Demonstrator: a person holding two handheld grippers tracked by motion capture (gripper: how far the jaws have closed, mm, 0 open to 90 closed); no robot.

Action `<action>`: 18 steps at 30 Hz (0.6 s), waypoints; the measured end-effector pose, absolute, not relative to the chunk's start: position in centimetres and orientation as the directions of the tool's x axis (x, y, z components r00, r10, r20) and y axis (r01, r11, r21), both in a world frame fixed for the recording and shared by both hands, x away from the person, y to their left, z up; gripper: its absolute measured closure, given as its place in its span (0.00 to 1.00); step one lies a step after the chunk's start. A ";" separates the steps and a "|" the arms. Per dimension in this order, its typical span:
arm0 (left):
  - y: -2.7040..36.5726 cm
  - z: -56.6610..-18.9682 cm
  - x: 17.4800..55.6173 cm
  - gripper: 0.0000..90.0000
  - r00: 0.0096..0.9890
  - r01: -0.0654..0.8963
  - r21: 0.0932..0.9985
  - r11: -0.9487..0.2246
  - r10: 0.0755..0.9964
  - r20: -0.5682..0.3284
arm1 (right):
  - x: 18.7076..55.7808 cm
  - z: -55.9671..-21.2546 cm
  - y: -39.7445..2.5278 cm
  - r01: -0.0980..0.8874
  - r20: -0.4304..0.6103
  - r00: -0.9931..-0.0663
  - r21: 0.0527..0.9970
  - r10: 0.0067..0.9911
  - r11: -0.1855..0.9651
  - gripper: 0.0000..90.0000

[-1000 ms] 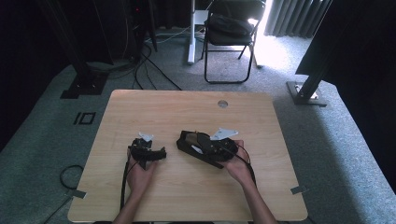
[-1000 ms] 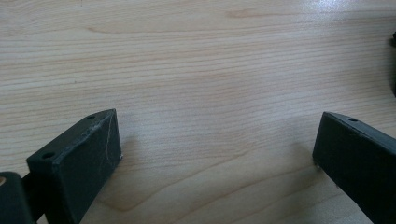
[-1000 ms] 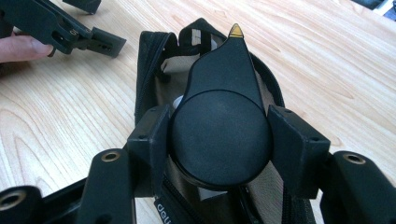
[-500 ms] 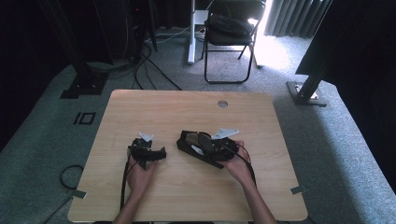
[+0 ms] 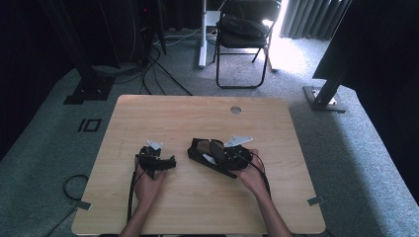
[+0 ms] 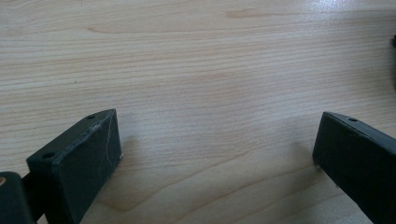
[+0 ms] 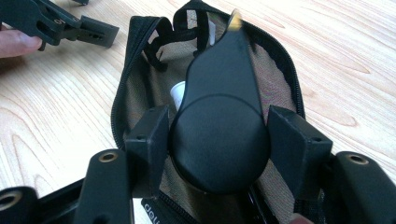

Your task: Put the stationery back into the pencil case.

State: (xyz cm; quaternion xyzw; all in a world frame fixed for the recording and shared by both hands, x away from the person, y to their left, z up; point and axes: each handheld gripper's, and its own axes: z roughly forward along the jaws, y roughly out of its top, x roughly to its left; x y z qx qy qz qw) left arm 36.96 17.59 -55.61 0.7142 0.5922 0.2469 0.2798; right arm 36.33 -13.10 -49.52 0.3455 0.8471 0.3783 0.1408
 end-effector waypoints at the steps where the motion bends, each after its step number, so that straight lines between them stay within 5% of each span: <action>1: 17.6 -55.6 37.0 0.01 0.177 0.707 0.693 -0.142 0.984 0.021 | 36.3 -49.5 -13.1 0.477 0.020 -0.721 0.739 0.693 0.475 0.43; 18: 17.6 -55.6 37.0 0.01 0.177 0.707 0.692 -0.142 0.984 0.021 | 34.0 -47.0 -14.3 0.371 -0.053 -0.708 0.821 0.704 0.435 0.41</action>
